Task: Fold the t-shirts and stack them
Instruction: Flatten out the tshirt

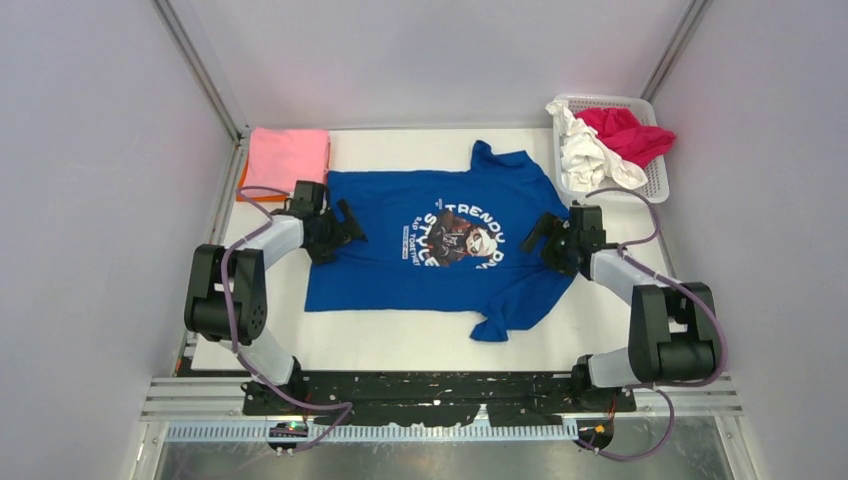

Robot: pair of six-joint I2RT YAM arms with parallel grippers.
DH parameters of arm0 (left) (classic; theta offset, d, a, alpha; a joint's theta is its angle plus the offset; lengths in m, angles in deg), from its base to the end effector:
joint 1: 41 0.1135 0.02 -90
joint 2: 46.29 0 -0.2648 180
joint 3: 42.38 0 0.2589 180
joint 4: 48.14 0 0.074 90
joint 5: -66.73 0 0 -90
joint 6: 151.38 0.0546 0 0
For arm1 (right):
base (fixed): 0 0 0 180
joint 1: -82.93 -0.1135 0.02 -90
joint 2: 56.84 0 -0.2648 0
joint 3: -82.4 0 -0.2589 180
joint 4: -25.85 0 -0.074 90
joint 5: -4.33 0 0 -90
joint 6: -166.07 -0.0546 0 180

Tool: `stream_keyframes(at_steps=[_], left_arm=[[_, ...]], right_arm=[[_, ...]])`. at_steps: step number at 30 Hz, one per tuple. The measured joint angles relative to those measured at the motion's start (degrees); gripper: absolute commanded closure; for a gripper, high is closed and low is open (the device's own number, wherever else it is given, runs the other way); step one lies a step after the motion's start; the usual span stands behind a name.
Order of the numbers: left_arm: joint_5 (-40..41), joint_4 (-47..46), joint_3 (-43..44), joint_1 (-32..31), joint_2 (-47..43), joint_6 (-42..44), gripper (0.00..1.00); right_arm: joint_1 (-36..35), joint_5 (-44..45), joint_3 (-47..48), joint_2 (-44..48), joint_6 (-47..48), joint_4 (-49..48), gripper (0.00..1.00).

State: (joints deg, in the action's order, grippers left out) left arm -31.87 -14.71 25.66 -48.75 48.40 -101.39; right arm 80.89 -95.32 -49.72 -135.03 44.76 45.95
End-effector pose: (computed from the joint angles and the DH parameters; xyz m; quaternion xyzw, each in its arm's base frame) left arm 0.3327 -0.0535 0.1504 -0.2491 0.9308 -0.1704 0.2061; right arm 0.2703 0.0188 0.1435 0.2093 0.9144 0.1726 0.3006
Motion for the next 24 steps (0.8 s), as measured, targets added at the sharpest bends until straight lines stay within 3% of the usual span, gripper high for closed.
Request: stream_keyframes(at_steps=[7,12,16,20,24], left_arm=[[0.9,2.1,4.4,1.9,2.8,0.2,0.00],[-0.2,1.9,6.3,2.0,3.0,1.0,0.00],[-1.2,1.9,5.7,1.4,1.3,1.6,0.00],[-0.6,2.3,2.1,-1.6,-7.8,1.9,0.00],[0.7,2.3,-3.1,-5.5,-18.1,2.1,0.00]], right_arm=[[0.8,0.0,8.5,-9.6,0.6,-1.9,0.05],[0.6,2.0,10.0,-8.7,3.3,1.7,0.04],[0.2,5.3,9.3,1.6,4.9,8.1,0.04],[0.2,9.0,7.8,15.2,5.7,13.8,0.01],[-0.1,10.6,3.0,24.9,5.4,19.3,0.18]])
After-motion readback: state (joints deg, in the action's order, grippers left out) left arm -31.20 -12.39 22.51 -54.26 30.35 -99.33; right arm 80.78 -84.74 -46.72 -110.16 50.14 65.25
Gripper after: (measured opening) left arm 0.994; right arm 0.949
